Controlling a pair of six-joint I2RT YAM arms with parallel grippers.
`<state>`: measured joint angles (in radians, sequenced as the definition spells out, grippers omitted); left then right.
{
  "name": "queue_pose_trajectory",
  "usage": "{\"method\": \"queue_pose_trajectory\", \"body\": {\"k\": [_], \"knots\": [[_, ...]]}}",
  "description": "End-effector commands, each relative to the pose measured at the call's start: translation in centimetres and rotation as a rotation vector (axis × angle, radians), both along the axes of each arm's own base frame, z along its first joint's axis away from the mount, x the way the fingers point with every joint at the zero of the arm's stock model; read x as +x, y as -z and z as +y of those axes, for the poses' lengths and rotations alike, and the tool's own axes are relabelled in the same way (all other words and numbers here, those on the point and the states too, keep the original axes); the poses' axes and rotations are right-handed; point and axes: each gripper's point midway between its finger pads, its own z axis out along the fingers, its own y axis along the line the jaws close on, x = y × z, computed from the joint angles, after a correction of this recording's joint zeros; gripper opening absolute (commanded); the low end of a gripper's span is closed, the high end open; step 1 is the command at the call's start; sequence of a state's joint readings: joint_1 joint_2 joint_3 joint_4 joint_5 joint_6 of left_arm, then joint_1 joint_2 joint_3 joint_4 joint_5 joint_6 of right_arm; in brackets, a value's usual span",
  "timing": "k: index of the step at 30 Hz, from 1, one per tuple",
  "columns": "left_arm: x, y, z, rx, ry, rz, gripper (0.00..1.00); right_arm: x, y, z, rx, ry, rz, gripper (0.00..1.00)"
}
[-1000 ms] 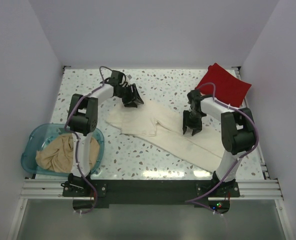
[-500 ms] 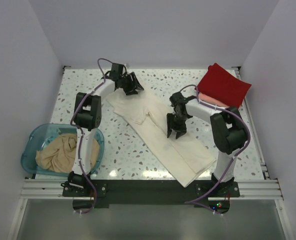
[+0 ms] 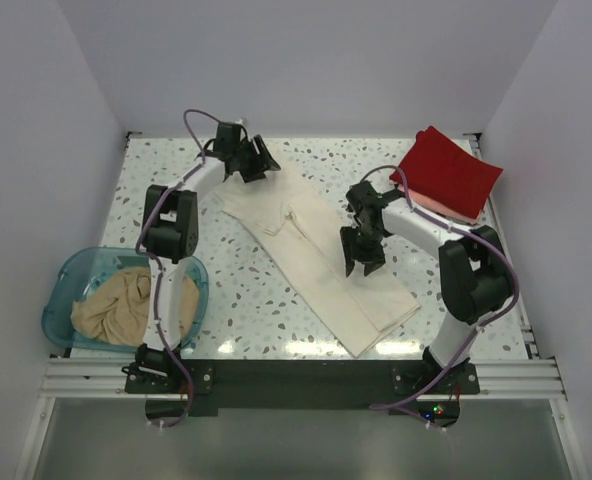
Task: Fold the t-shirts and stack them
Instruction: Fold the tshirt
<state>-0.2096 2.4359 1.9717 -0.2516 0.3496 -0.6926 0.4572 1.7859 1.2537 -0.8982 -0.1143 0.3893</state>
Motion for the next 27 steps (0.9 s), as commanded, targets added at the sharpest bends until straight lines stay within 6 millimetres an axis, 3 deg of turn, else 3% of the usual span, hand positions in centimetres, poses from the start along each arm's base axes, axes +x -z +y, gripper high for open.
{"method": "queue_pose_trajectory", "body": {"k": [1, 2, 3, 4, 5, 6, 10, 16, 21, 27], "knots": [[-1.3, -7.1, 0.3, -0.007, 0.002, -0.103, 0.63, -1.9, 0.4, -2.0, -0.05, -0.067, 0.008, 0.53], [-2.2, -8.5, 0.2, -0.008, 0.007, -0.114, 0.63, -2.2, 0.7, -2.2, -0.053, -0.066, 0.013, 0.53], [-2.9, -8.4, 0.3, -0.006, 0.007, -0.102, 0.63, -2.6, 1.2, -2.3, -0.055, -0.068, 0.017, 0.52], [-4.4, -6.8, 0.5, 0.004, 0.007, -0.055, 0.63, -2.8, 1.3, -2.3, -0.049, -0.07, 0.02, 0.5], [-5.2, -7.5, 0.6, -0.003, 0.004, -0.053, 0.64, -3.0, 1.6, -2.4, -0.05, -0.07, 0.026, 0.5], [-6.0, -6.9, 0.7, -0.005, 0.009, -0.028, 0.64, -3.2, 2.1, -2.5, -0.053, -0.069, 0.032, 0.49], [-9.9, -2.4, 1.2, 0.021, 0.037, 0.117, 0.64, -3.5, 3.5, -2.7, -0.069, -0.059, 0.052, 0.48], [-13.2, 3.7, 2.1, 0.073, 0.056, 0.26, 0.64, -4.7, 5.5, -1.6, -0.012, -0.03, 0.113, 0.48], [-14.2, 7.1, 2.6, 0.103, 0.066, 0.299, 0.64, -6.7, 6.8, 0.9, 0.071, -0.002, 0.167, 0.48], [-11.7, 8.6, 2.5, 0.135, 0.085, 0.268, 0.64, -9.1, 7.7, 4.6, 0.091, -0.014, 0.202, 0.47]]}}
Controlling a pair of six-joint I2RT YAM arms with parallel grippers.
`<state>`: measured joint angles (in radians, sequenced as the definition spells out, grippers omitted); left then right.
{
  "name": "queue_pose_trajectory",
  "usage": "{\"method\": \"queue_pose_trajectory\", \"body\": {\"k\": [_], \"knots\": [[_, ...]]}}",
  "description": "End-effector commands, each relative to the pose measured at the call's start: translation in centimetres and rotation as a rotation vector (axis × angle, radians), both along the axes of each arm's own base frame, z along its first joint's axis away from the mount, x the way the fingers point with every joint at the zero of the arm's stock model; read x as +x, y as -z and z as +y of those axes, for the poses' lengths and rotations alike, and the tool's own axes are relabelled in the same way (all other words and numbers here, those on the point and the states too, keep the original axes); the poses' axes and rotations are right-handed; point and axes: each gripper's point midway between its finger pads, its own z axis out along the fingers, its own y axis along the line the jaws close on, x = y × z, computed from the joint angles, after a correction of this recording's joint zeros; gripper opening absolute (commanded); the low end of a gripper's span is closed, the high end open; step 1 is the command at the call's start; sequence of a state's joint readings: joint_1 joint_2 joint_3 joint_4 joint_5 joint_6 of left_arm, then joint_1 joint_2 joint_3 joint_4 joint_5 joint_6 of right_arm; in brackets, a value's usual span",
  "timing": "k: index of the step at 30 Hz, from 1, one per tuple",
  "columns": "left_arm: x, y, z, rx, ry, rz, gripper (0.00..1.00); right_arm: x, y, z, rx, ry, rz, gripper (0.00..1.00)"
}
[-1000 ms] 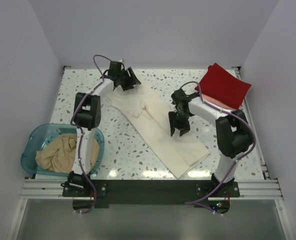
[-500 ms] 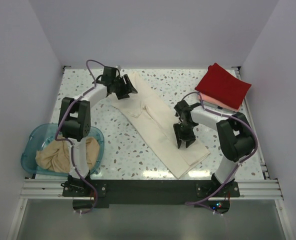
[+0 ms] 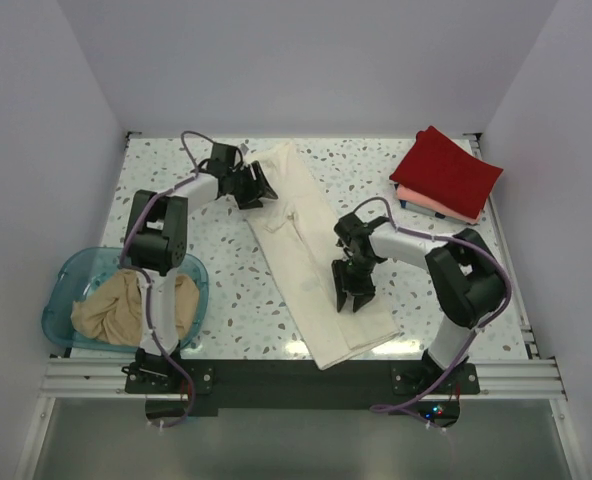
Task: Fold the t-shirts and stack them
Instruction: Fold the tshirt
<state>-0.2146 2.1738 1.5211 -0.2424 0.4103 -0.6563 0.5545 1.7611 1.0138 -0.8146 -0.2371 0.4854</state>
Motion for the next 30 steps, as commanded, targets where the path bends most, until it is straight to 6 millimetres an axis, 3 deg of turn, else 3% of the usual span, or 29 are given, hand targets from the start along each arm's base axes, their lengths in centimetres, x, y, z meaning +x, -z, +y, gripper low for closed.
{"method": "queue_pose_trajectory", "body": {"k": [1, 5, 10, 12, 18, 24, 25, 26, 28, 30], "knots": [[-0.1, 6.1, 1.2, 0.123, 0.024, 0.069, 0.64, -1.3, 3.9, 3.6, 0.05, 0.017, 0.017, 0.47], [2.1, 7.2, 0.7, 0.128, 0.039, 0.036, 0.64, -2.1, 4.3, 5.8, 0.051, 0.02, 0.035, 0.47], [5.6, 7.2, 0.1, 0.103, 0.03, -0.037, 0.64, -1.2, 4.0, 8.9, 0.074, 0.04, 0.029, 0.48], [6.1, 8.0, -0.3, 0.091, 0.03, -0.044, 0.64, -0.7, 3.9, 10.1, 0.082, 0.033, 0.03, 0.48], [8.3, 7.4, -1.8, 0.018, 0.046, -0.106, 0.64, 0.0, 2.8, 12.9, 0.092, 0.001, 0.034, 0.49], [8.3, 2.1, -3.5, -0.055, 0.102, -0.219, 0.65, -0.1, -1.5, 12.9, 0.121, -0.05, -0.007, 0.51], [8.3, 0.7, -4.0, -0.069, 0.111, -0.251, 0.65, -0.2, -3.0, 12.8, 0.145, -0.059, -0.027, 0.52], [8.4, -2.0, -4.2, -0.084, 0.113, -0.294, 0.66, -0.6, -3.6, 12.4, 0.146, -0.072, -0.027, 0.52], [7.8, -5.6, -4.6, -0.1, 0.118, -0.345, 0.66, -2.0, -4.3, 10.8, 0.121, -0.099, -0.004, 0.53], [7.4, -7.9, -4.8, -0.114, 0.116, -0.391, 0.66, -3.5, -4.8, 8.6, 0.084, -0.108, 0.001, 0.53]]}}
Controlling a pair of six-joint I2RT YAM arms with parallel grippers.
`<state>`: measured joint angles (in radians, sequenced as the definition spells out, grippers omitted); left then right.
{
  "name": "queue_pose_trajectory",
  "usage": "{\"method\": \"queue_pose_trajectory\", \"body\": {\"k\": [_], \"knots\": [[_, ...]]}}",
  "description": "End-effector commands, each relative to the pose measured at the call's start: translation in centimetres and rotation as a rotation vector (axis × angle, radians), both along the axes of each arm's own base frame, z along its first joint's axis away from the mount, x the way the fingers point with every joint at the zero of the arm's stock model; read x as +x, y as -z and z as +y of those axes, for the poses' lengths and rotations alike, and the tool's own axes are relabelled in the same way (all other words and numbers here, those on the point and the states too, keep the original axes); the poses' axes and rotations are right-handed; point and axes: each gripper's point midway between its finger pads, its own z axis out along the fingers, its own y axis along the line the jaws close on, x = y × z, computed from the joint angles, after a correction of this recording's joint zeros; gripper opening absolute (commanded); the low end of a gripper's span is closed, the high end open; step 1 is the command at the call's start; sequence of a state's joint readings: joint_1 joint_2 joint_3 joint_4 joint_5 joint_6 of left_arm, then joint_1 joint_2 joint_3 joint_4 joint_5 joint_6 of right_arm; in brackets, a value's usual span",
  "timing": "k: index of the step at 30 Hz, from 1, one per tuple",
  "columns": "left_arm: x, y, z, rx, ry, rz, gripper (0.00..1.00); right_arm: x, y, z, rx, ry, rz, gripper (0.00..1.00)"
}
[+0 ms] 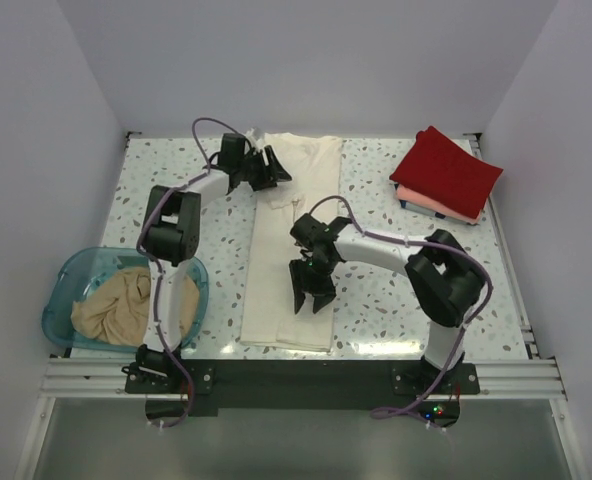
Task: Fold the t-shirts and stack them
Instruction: Fold the tshirt
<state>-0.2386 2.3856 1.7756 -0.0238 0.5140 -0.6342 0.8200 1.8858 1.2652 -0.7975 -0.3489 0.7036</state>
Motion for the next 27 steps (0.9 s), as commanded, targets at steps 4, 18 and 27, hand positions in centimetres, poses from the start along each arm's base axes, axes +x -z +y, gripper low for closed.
{"method": "queue_pose_trajectory", "body": {"k": [4, 18, 27], "knots": [[-1.8, -11.7, -0.6, -0.003, -0.011, -0.214, 0.67, -4.1, -2.2, -6.3, -0.086, -0.059, -0.027, 0.54], [-24.7, -4.8, 4.6, 0.362, -0.068, 0.1, 0.67, -6.1, 0.7, -5.2, 0.009, -0.07, -0.02, 0.54], [-35.2, -0.7, 7.8, 0.419, -0.029, 0.261, 0.67, -5.6, 2.5, -4.9, -0.063, -0.055, -0.032, 0.53]]}}
